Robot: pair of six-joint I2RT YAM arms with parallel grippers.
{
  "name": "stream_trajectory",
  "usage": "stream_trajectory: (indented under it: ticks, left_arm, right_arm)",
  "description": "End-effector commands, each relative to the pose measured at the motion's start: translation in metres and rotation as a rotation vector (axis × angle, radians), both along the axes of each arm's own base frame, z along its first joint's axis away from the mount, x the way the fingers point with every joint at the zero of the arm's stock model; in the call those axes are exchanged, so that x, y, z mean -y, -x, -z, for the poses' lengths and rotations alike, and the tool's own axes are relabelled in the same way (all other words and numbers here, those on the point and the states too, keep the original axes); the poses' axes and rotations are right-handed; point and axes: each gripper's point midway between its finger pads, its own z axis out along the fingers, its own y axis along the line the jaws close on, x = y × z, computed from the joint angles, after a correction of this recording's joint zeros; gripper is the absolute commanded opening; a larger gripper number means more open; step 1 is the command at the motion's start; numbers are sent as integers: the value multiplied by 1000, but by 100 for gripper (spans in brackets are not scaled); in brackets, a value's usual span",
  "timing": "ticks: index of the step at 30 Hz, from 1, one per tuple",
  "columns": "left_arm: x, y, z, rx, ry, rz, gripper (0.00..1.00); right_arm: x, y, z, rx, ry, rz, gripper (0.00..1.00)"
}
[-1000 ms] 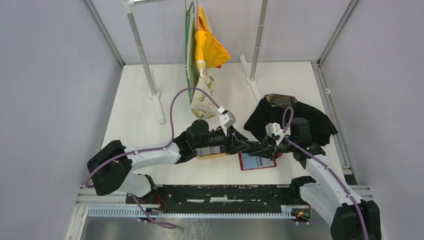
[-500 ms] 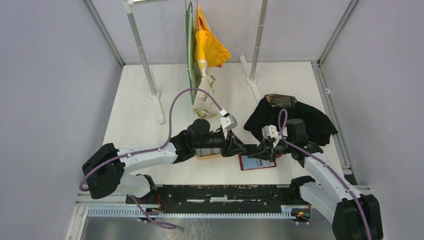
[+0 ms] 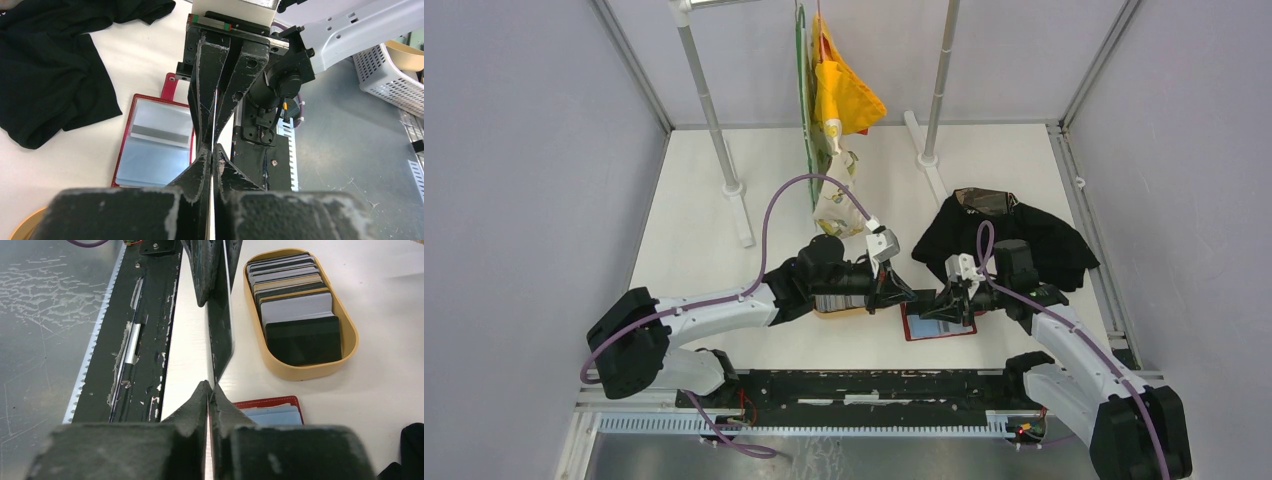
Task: Put the credit cards into the card holder
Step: Move the storage box to the center of the board.
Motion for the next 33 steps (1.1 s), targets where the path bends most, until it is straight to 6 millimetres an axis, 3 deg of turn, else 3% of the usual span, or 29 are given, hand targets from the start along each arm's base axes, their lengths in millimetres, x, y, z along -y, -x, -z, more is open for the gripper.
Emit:
stream_trajectory:
  ticks: [1, 4, 6, 11, 15, 20, 25, 29, 33]
  left_arm:
    - [5, -4, -25, 44, 65, 9, 2]
    - [-5, -10, -19, -37, 85, -65, 2]
    - [-15, -10, -10, -93, 102, -114, 2]
    - [-46, 3, 27, -205, 99, -198, 2]
    - [-60, 8, 44, -248, 75, -237, 2]
    - [-75, 8, 56, -273, 30, -301, 2]
    - [-100, 12, 66, -309, 54, -380, 2]
    - [-119, 16, 67, -340, 114, -439, 2]
    - [-132, 15, 66, -340, 137, -485, 2]
  right_arm:
    - [-1, -12, -10, 79, 14, 12, 14]
    - [5, -21, -8, 159, 76, 41, 38]
    - [11, -29, -7, 236, 129, 66, 46]
    - [24, -49, 10, 354, 213, 174, 45]
    - [21, -61, 17, 345, 243, 216, 41]
    - [5, -77, 27, 311, 309, 266, 36]
    - [-16, -78, 45, 229, 354, 283, 31]
    - [-31, -87, 53, 154, 382, 321, 30]
    - [-49, -84, 57, 111, 374, 285, 32]
